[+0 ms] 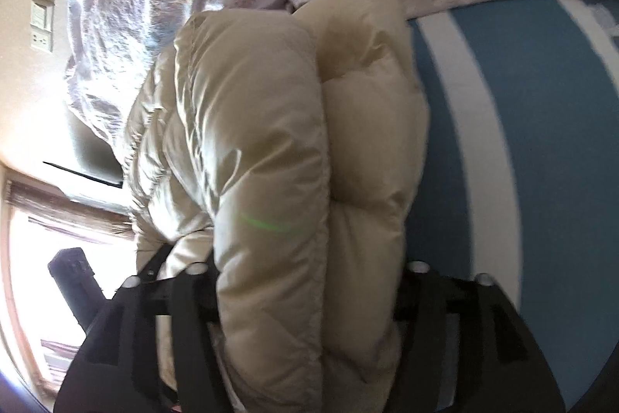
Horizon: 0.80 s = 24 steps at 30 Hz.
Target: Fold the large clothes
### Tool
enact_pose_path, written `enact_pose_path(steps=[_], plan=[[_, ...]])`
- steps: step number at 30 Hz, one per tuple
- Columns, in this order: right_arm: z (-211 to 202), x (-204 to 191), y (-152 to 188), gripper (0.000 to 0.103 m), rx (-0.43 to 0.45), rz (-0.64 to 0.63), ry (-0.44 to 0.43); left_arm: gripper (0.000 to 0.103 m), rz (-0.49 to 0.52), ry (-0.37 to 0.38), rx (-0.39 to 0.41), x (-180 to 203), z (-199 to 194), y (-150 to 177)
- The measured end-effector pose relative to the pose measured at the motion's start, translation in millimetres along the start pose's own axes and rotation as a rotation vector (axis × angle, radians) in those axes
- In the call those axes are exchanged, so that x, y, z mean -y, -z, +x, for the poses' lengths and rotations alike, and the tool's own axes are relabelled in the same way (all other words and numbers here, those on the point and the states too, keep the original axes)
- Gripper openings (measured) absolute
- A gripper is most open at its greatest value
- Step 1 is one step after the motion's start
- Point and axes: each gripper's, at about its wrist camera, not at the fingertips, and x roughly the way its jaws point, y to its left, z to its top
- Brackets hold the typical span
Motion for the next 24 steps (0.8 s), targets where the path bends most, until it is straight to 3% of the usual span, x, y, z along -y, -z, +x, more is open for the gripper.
enact_pose_path(steps=[5,14,21,24], plan=[[-19,-7,-2,0.073,0.070,-0.038,0.101,0.063,0.029,-0.052,0.017,6,-7,-3],[-59,-48,1,0.074,0.267,-0.214,0.349,0.069,0.124,-0.180,0.098,25,-29,-11],[-83,-79,20,0.071,0.402,-0.339,0.396,0.073,0.164,-0.190,0.140,41,-41,-12],[-87,-89,25,0.068,0.422,-0.377,0.375,0.073,0.176,-0.188,0.137,48,-38,-13]])
